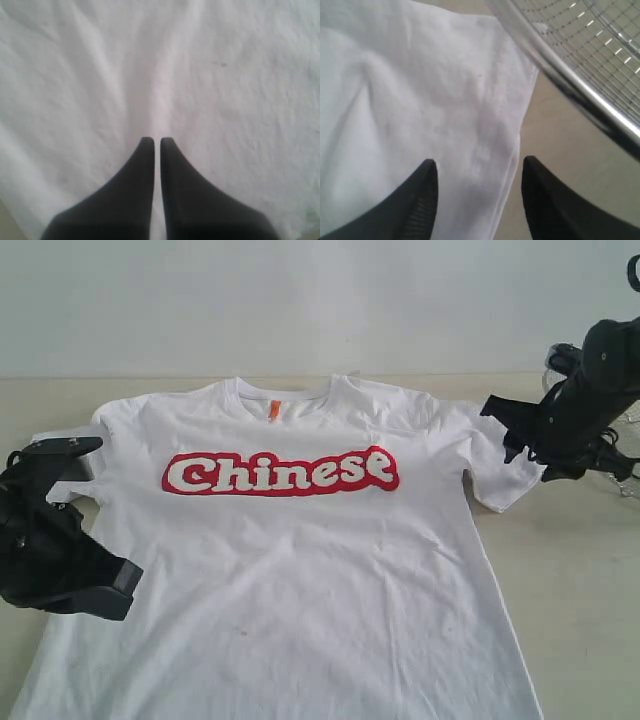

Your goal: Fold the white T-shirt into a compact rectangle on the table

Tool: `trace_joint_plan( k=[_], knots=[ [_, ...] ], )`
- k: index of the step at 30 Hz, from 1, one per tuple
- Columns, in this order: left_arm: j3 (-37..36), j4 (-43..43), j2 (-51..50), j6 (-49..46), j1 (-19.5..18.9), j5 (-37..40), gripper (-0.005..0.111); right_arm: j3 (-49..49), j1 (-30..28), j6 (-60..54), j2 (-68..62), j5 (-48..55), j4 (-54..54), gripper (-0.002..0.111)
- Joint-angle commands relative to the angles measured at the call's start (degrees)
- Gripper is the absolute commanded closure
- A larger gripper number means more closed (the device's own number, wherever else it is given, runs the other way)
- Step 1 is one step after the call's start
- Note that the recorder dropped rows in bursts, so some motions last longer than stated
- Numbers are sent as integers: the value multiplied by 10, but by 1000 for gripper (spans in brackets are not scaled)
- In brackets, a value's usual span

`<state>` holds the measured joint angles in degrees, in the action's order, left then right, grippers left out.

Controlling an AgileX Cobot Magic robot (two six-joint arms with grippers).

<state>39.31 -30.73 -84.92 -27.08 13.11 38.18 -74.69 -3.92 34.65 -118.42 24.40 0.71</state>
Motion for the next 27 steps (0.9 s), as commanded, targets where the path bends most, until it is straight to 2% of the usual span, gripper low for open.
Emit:
trace_joint_plan(
  k=[1, 20, 22, 25, 27],
  knots=[
    [3, -3, 3, -4, 1, 0, 102, 2, -2, 2, -17, -11, 20, 63],
    [3, -3, 3, -4, 1, 0, 102, 2, -2, 12, -23, -62, 29, 63],
    [3, -3, 3, -4, 1, 0, 102, 2, -2, 12, -23, -59, 30, 70],
    [3, -3, 3, -4, 1, 0, 102, 2, -2, 5, -23, -59, 30, 87],
    [3, -3, 3, -4, 1, 0, 102, 2, -2, -2, -23, -59, 30, 92]
  ],
)
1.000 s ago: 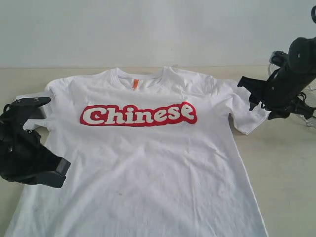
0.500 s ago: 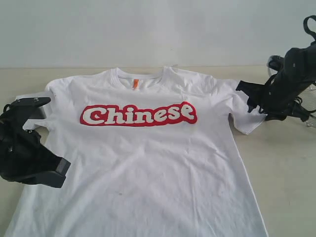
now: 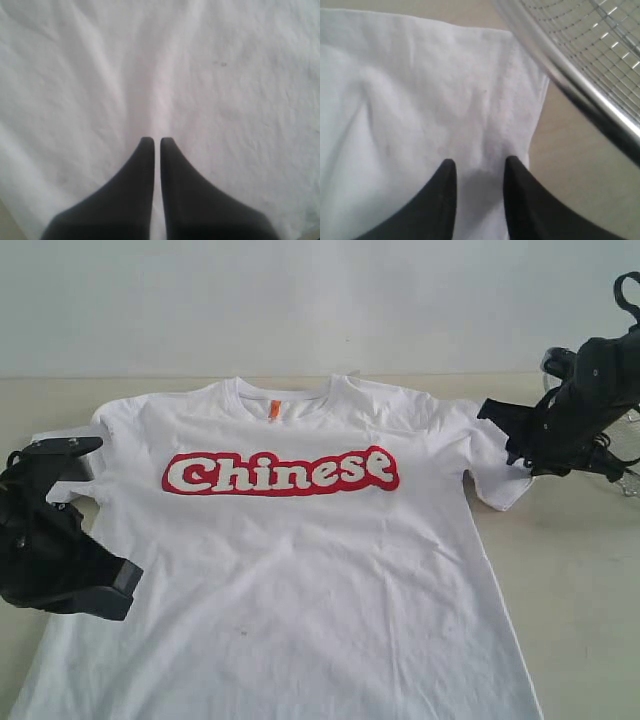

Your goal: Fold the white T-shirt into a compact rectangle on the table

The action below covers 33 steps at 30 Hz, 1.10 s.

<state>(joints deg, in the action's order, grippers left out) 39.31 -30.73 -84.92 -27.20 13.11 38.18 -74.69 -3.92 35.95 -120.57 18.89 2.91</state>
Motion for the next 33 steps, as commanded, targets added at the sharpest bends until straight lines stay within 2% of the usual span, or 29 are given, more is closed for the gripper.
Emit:
trace_joint_plan(
  k=[1, 6, 8, 10, 13, 14, 20, 29, 33],
  knots=[
    [3, -3, 3, -2, 1, 0, 102, 2, -2, -18, -2, -4, 11, 92],
    [3, -3, 3, -2, 1, 0, 102, 2, -2, -21, -1, 11, 31, 92],
    [3, -3, 3, -2, 1, -3, 102, 2, -2, -21, 0, 19, 42, 87],
    [3, -3, 3, -2, 1, -3, 102, 2, -2, -21, 1, 29, 47, 74],
    [3, -3, 3, -4, 1, -3, 102, 2, -2, -6, 1, 43, 50, 45],
    [3, -3, 3, -6, 1, -3, 102, 2, -2, 3, 0, 43, 52, 42],
    [3, -3, 3, -6, 1, -3, 102, 2, -2, 6, -1, 25, 52, 55],
    [3, -3, 3, -6, 1, -7, 102, 2, -1, -26, -29, 33, 54, 49],
    [3, -3, 3, -6, 1, -7, 102, -16, 6, -91, -29, 64, 82, 49]
  ],
)
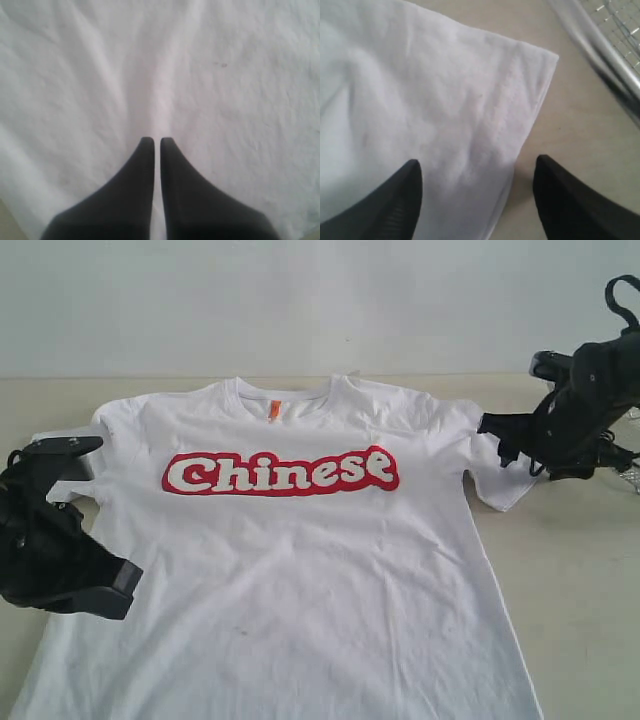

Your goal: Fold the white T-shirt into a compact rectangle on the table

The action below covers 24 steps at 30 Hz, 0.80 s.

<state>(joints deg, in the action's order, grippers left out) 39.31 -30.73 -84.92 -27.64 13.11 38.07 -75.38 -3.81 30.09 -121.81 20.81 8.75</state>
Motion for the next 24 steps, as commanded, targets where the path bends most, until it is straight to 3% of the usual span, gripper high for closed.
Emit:
trace_joint_plan(
  k=[1, 6, 16, 24],
  knots=[
    [3, -3, 3, -2, 1, -6, 102, -15, 4, -41, -17, 56, 24, 49],
    [3, -3, 3, -2, 1, -6, 102, -35, 4, -87, -17, 100, 24, 49],
    [3, -3, 3, -2, 1, -4, 102, -35, 42, -93, -17, 79, 24, 50],
    [3, -3, 3, -2, 1, -1, 102, -35, 44, -93, -17, 83, 24, 77]
  ],
)
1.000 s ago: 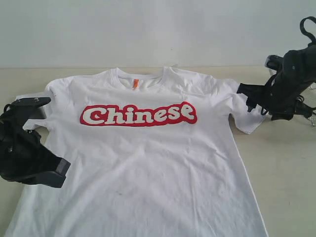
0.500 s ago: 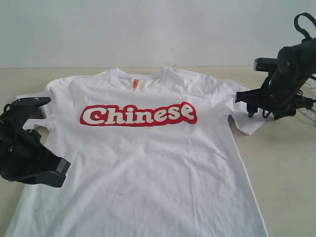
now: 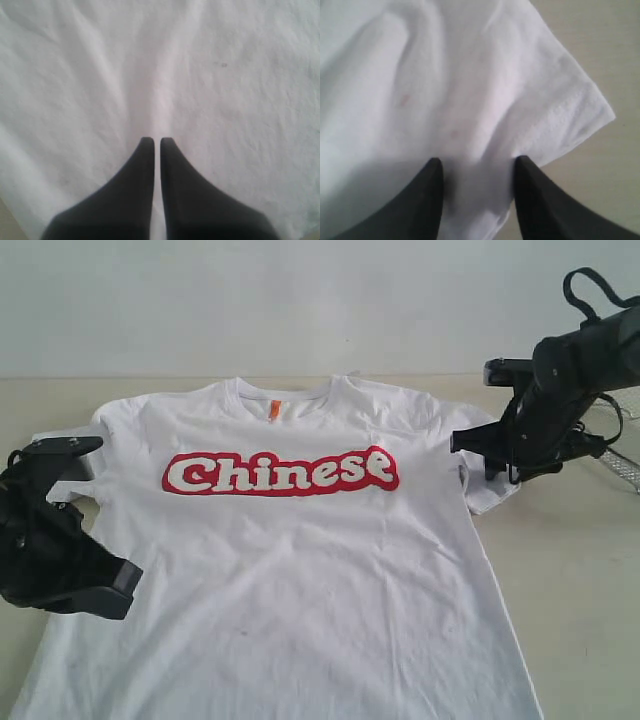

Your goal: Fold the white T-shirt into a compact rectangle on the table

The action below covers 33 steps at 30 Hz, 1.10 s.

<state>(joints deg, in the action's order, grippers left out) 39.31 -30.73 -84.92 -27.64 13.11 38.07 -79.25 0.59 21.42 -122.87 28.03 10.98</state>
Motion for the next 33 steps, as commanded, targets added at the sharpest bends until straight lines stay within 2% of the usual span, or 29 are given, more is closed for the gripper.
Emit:
trace_joint_plan(
  k=[1, 4, 7, 33],
  knots=[
    [3, -3, 3, -2, 1, -1, 102, 3, 0, -7, -6, 10, 2, 80],
    [3, -3, 3, -2, 1, -1, 102, 3, 0, -7, -6, 10, 2, 91],
    [3, -3, 3, -2, 1, -1, 102, 3, 0, -7, -6, 7, 2, 108],
    [3, -3, 3, -2, 1, 5, 102, -48, 0, 9, 36, 11, -1, 108]
  ],
)
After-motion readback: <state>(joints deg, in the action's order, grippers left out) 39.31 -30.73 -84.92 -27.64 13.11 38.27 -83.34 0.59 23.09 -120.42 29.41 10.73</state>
